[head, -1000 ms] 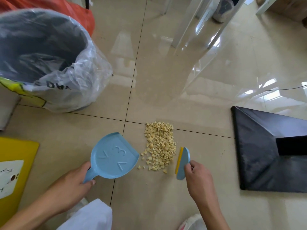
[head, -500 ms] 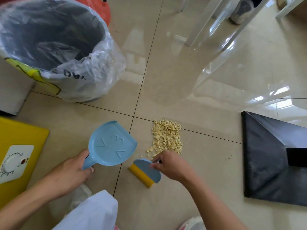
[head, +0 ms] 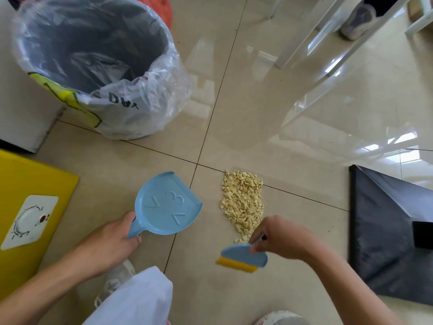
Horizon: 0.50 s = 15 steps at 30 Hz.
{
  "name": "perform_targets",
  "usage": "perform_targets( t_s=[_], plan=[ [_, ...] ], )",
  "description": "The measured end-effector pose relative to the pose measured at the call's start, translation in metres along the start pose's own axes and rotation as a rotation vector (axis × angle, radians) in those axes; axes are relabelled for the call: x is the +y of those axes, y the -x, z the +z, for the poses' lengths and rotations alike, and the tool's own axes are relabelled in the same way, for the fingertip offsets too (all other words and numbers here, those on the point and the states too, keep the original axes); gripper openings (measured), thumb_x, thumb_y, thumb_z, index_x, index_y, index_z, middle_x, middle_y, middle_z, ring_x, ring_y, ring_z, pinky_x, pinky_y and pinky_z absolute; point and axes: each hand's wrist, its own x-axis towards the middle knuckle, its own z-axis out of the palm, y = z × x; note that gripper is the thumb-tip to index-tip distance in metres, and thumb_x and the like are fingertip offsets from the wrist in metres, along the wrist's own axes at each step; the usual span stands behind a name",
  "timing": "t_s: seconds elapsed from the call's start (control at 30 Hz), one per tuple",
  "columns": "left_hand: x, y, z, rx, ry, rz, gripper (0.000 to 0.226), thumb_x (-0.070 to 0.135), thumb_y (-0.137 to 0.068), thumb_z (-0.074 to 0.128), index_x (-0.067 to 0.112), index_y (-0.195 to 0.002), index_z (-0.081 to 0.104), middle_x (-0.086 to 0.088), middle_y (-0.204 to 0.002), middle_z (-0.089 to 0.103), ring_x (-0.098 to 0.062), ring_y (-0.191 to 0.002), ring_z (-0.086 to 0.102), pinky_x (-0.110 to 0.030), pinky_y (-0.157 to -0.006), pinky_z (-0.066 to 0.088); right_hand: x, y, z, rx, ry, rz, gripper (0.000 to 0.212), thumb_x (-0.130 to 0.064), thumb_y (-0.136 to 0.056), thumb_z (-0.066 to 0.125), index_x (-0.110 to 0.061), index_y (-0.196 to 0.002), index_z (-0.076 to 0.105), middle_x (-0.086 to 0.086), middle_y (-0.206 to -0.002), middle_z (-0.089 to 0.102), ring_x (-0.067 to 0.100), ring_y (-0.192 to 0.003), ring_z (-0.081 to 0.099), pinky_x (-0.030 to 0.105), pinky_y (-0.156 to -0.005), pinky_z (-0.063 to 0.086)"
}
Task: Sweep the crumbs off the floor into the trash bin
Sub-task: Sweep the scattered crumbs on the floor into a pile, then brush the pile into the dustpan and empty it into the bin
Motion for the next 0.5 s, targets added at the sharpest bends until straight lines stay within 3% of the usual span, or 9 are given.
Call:
perform_targets(
  t_s=[0.07, 0.13, 0.33, 0.5],
  plan=[
    [0.003, 0.0, 0.001, -0.011, 0.001, 0.01, 0.032, 0.028, -0.09, 0.057, 0.033, -0.121, 0.048, 0.004, -0.101, 0.066, -0.016, -0.087, 0.062, -0.031, -0.076, 0.051, -0.004, -0.004, 0.02, -0.031, 0.074, 0.021, 0.031, -0.04, -0.08, 0.078, -0.033, -0.11, 0.077, -0.01, -0.104, 0.075, 0.009, -0.089, 0.067, 0.026, -0.068, 0.051],
    [0.005, 0.0, 0.003, -0.022, 0.011, 0.028, 0.031, 0.028, -0.089, 0.057, 0.034, -0.119, 0.048, 0.006, -0.093, 0.065, -0.015, -0.082, 0.062, -0.03, -0.072, 0.05, -0.004, -0.011, 0.031, 0.055, 0.078, 0.044, 0.03, -0.036, -0.083, 0.076, -0.03, -0.113, 0.076, -0.003, -0.109, 0.075, 0.016, -0.095, 0.068, 0.026, -0.068, 0.048],
    [0.009, -0.004, 0.012, -0.069, -0.074, 0.108, 0.027, 0.028, -0.092, 0.054, 0.032, -0.117, 0.046, 0.006, -0.088, 0.064, -0.017, -0.078, 0.062, -0.026, -0.066, 0.048, 0.003, -0.011, 0.021, 0.316, 0.002, 0.104, 0.026, -0.038, -0.089, 0.07, -0.03, -0.112, 0.076, -0.002, -0.103, 0.075, 0.018, -0.089, 0.068, 0.028, -0.068, 0.049],
    [0.006, -0.013, 0.021, -0.062, -0.123, 0.135, 0.031, 0.029, -0.095, 0.054, 0.032, -0.124, 0.044, 0.012, -0.091, 0.059, -0.008, -0.077, 0.059, -0.017, -0.059, 0.041, 0.018, 0.019, -0.008, 0.312, -0.165, 0.034, 0.016, -0.036, -0.087, 0.073, -0.031, -0.101, 0.08, -0.009, -0.091, 0.078, 0.011, -0.078, 0.068, 0.029, -0.066, 0.051]
  ],
)
